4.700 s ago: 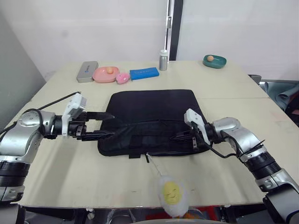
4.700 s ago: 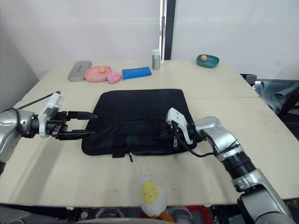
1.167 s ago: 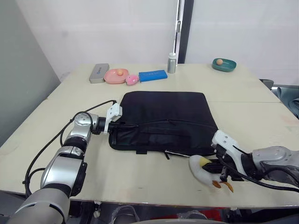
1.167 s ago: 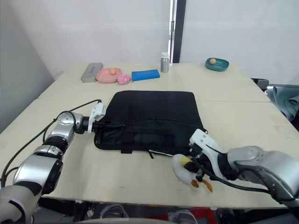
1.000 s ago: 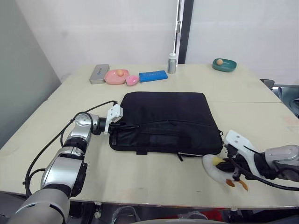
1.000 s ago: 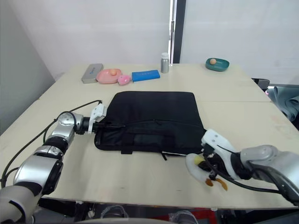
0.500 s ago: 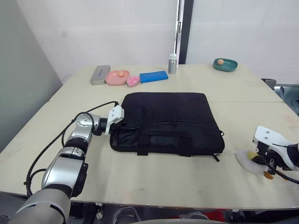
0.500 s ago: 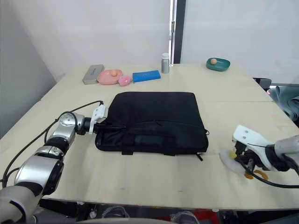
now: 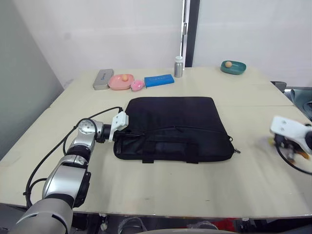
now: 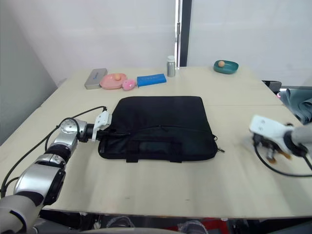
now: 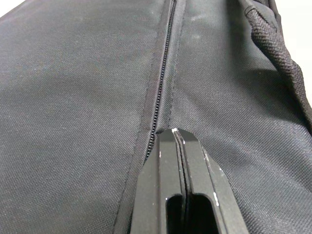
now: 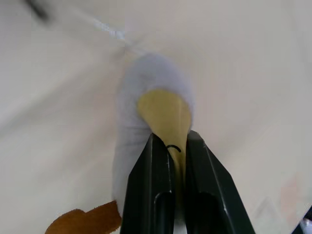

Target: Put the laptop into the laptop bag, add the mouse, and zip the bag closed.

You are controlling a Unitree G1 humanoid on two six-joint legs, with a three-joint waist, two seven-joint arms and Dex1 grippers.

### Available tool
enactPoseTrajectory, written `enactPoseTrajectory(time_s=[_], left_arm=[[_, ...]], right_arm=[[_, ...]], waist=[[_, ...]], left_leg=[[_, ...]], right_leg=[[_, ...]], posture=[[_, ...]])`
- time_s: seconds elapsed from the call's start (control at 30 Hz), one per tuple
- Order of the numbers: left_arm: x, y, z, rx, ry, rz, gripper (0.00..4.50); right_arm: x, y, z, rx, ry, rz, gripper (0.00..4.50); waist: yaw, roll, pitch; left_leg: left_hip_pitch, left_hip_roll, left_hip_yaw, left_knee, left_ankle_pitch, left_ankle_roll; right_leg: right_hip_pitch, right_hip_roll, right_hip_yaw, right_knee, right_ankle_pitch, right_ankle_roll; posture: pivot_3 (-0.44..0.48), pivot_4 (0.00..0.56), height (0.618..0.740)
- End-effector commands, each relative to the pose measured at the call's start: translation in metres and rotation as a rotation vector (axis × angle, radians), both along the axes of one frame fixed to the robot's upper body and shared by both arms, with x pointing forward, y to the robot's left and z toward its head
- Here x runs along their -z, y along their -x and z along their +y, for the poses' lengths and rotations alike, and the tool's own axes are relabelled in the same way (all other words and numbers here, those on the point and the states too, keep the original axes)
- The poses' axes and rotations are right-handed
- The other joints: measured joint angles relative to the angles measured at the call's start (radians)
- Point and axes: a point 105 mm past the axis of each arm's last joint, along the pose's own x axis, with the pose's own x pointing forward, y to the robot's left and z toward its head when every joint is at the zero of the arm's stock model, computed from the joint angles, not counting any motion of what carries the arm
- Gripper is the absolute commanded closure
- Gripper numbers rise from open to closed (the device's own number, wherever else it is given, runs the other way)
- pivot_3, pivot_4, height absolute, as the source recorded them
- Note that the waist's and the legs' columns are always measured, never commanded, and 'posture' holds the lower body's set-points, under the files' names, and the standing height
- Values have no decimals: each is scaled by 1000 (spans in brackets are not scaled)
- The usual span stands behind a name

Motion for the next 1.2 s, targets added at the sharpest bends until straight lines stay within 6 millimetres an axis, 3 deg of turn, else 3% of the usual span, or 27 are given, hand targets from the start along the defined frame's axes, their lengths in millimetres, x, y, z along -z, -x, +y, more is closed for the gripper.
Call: enactPoseTrajectory(time_s=[0.03,0.2,0.33,0.5,0.83,1.07,1.2], left_arm=[[61,36,-3,84,-155,246,4500],[57,33,-7,95,-146,236,4500],[57,34,-8,106,-142,237,4500],[59,40,-6,123,-142,250,4500],[61,42,-9,139,-139,259,4500],[61,42,-8,132,-137,259,4500],[54,36,-7,109,-112,242,4500]], right_arm=[[-5,-25,28,-37,-20,-94,4480],[1,-47,52,-48,-20,-137,4480],[-1,-63,35,58,37,-192,4480],[0,-64,14,126,94,-181,4480],[-17,-99,43,113,22,-341,4480],[10,-84,49,88,-36,-194,4480],[27,-60,53,119,-203,-18,3088]], waist=[[2,0,0],[13,1,0],[10,1,0],[9,1,0],[4,2,0],[4,2,0],[4,2,0]], left_leg=[[0,0,0,0,0,0],[-2,0,2,-1,0,0],[-1,0,3,-2,0,1],[-1,0,3,-3,0,0],[-1,0,4,-4,0,0],[-1,0,4,-5,0,0],[-1,0,4,-6,0,1]], right_leg=[[0,0,0,0,1,-1],[1,-2,-1,-2,3,-6],[2,-2,-1,-3,3,-6],[2,-2,-1,-4,3,-6],[2,-2,-1,-5,3,-6],[3,-2,-2,-6,3,-6],[3,-2,-2,-7,3,-6]], posture=[[0,150,740],[0,150,740],[0,150,740],[0,150,740],[0,150,740],[0,150,740],[0,150,740]])
